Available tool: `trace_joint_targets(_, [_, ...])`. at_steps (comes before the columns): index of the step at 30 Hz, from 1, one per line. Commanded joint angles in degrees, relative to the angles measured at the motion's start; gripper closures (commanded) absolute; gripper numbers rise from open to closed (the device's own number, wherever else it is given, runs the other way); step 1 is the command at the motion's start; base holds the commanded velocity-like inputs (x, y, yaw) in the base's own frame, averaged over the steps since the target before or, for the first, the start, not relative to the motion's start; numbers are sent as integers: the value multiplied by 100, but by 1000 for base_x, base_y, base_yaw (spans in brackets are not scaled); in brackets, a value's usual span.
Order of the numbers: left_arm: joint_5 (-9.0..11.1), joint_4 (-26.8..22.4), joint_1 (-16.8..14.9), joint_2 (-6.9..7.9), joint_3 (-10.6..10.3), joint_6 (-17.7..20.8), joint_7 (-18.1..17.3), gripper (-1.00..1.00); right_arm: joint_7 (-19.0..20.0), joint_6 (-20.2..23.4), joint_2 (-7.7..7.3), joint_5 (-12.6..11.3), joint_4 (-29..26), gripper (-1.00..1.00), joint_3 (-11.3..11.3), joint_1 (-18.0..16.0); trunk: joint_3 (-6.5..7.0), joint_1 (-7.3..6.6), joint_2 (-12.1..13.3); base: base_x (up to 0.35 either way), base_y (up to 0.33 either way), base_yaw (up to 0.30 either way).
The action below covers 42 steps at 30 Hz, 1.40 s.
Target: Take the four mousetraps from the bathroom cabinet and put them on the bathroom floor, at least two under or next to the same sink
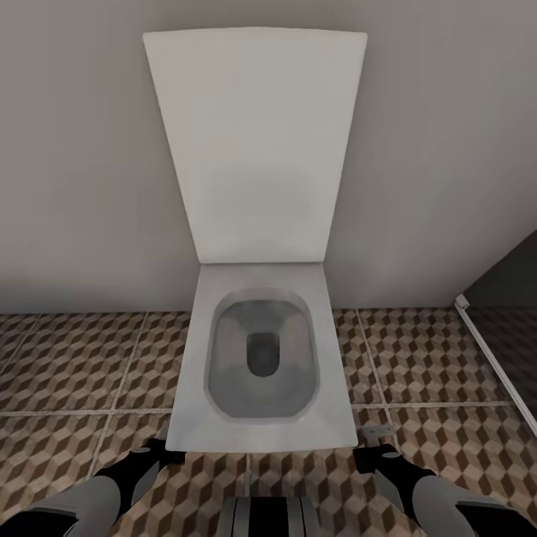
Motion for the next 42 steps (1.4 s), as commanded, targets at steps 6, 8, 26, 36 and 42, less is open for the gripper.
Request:
trace_joint_targets(6, [46, 3, -2, 23, -43, -1, -15, 100, -10, -9, -3, 43, 7, 100, -29, -4, -3, -1, -1, 0, 0, 0])
trace_joint_targets(8, [46, 4, -2, 26, -43, -1, -15, 100, -10, -11, -3, 42, 7, 100, -28, -4, -3, -1, -1, 0, 0, 0])
trace_joint_targets(26, [46, 102, -2, 23, -47, -1, -15, 100, -10, -14, 20, 55, 7, 100, -27, -4, -3, -1, -1, 0, 0, 0])
trace_joint_targets(36, [46, 178, -1, 26, -49, -9, -15, 100, -10, -17, 44, 69, 15, 100, -27, 0, -3, -1, -1, 0, 0, 0])
trace_joint_targets(42, [46, 236, -2, 28, -48, -10, -15, 100, -10, -22, 55, 77, 42, 100, -27, 55, -3, -1, -1, 0, 0, 0])
